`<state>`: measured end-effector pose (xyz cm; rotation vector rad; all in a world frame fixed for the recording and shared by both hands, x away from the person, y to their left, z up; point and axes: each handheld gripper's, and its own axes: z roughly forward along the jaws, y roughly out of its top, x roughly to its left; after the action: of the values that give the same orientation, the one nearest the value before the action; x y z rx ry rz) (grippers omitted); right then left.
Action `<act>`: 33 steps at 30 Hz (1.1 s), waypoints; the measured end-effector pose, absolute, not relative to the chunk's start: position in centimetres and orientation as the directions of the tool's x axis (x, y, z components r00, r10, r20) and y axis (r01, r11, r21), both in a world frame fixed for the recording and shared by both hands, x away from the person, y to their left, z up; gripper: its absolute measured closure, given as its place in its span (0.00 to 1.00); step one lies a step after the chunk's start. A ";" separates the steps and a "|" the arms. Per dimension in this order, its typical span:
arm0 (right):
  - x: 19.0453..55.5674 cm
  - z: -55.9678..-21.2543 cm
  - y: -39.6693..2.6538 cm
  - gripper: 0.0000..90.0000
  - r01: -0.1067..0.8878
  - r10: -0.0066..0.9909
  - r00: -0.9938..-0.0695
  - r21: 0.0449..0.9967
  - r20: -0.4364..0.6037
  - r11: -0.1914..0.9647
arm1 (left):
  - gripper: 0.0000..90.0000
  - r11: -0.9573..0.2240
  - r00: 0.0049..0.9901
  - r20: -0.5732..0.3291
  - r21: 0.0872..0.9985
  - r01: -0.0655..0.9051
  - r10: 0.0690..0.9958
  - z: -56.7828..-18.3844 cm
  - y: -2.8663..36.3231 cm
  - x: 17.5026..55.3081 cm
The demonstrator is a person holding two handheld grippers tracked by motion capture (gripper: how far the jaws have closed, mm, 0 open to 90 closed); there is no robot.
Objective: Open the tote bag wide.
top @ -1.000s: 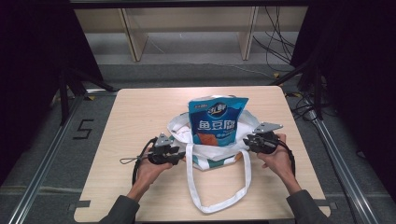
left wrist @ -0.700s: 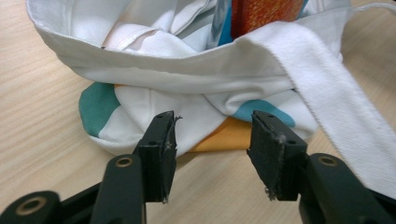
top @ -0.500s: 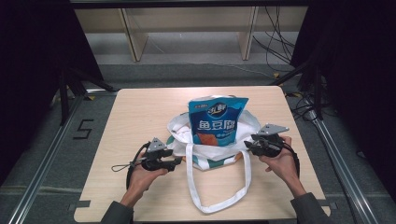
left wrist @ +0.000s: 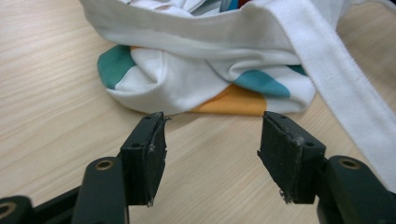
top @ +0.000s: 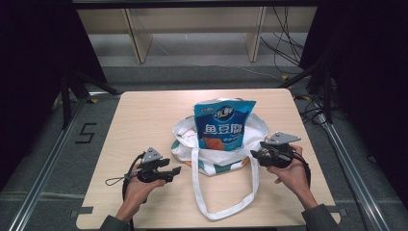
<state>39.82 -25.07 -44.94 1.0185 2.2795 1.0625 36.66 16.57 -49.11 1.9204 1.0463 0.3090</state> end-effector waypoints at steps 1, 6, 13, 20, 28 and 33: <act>39.7 -44.9 -25.2 0.53 0.436 0.758 -0.648 0.779 -0.075 0.450 | 0.44 -0.235 0.607 -0.196 0.798 0.555 0.770 -49.2 16.7 36.6; 38.6 -44.9 -25.4 0.52 0.439 0.767 -0.639 0.789 -0.063 0.430 | 0.42 -0.227 0.610 -0.209 0.798 0.558 0.764 -49.2 17.0 36.0; 37.5 -45.2 -25.8 0.48 0.436 0.761 -0.646 0.792 -0.055 0.427 | 0.38 -0.228 0.612 -0.206 0.800 0.555 0.764 -49.5 17.1 35.2; 36.8 -45.5 -26.0 0.45 0.426 0.760 -0.647 0.800 -0.057 0.423 | 0.34 -0.230 0.614 -0.204 0.801 0.552 0.762 -49.7 17.3 34.3; 36.3 -46.0 -26.5 0.45 0.423 0.756 -0.652 0.798 -0.061 0.429 | 0.30 -0.264 0.622 -0.174 0.795 0.546 0.763 -49.8 16.9 33.3; 35.6 -46.1 -26.6 0.43 0.431 0.762 -0.646 0.797 -0.055 0.423 | 0.25 -0.266 0.626 -0.165 0.801 0.536 0.762 -49.9 16.9 32.5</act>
<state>35.56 -26.56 -46.10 1.0152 2.2720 1.0965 32.46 16.90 -49.94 1.9482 1.0256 0.3170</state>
